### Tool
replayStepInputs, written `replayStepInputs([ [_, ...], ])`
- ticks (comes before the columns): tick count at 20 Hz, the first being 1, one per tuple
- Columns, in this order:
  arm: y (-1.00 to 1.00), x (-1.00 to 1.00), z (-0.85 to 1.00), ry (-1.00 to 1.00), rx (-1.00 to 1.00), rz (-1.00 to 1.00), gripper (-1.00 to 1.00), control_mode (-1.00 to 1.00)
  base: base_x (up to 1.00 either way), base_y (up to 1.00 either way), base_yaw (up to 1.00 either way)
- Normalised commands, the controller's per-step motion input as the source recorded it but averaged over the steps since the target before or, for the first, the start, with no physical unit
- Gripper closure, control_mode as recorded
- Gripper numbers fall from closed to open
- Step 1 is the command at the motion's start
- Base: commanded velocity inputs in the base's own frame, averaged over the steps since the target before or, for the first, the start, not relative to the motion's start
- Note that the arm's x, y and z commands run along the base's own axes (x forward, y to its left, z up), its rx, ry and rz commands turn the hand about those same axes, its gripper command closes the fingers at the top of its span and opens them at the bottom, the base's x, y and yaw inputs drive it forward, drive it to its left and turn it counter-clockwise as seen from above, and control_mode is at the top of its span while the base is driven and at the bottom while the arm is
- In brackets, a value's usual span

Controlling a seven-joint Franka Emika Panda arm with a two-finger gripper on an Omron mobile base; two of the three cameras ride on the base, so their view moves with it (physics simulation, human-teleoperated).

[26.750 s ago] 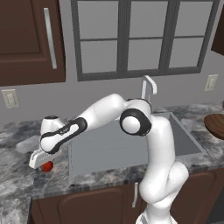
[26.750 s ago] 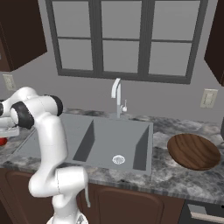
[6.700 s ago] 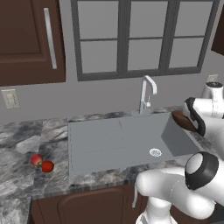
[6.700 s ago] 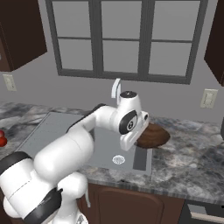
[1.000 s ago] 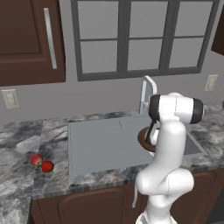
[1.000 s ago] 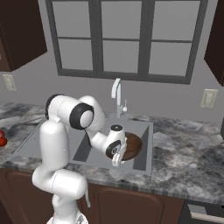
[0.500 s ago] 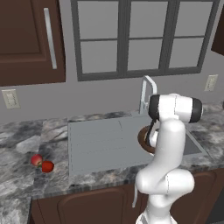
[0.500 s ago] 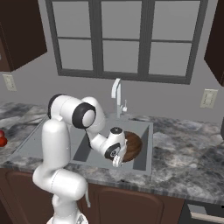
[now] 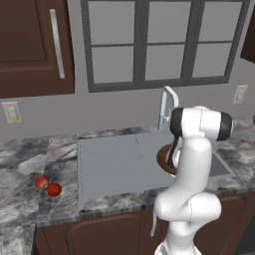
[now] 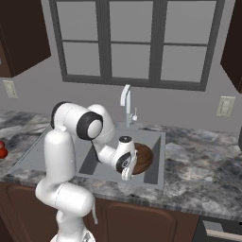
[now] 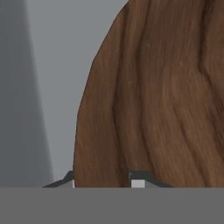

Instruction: Remove the bell pepper and apple from the sink. Then move the bowl and cup from the counter to the sink for washing.

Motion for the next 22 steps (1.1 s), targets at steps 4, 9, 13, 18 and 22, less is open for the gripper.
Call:
replayStepInputs([
  [4,-0.03,0.00,0.03,0.09,0.01,0.00,1.00,-1.00,0.00,0.00,0.00],
  [9,-0.03,0.00,0.00,0.11,0.02,0.00,1.00,-1.00,0.00,0.00,0.00],
  [13,-0.04,0.00,0.00,0.11,0.02,0.00,1.00,-1.00,0.00,0.00,0.00],
  [18,-0.06,0.01,0.00,0.10,0.03,0.00,1.00,-1.00,0.00,0.00,0.00],
  [22,-0.05,0.03,0.00,0.05,0.02,0.00,-1.00,-1.00,0.00,0.00,0.00],
])
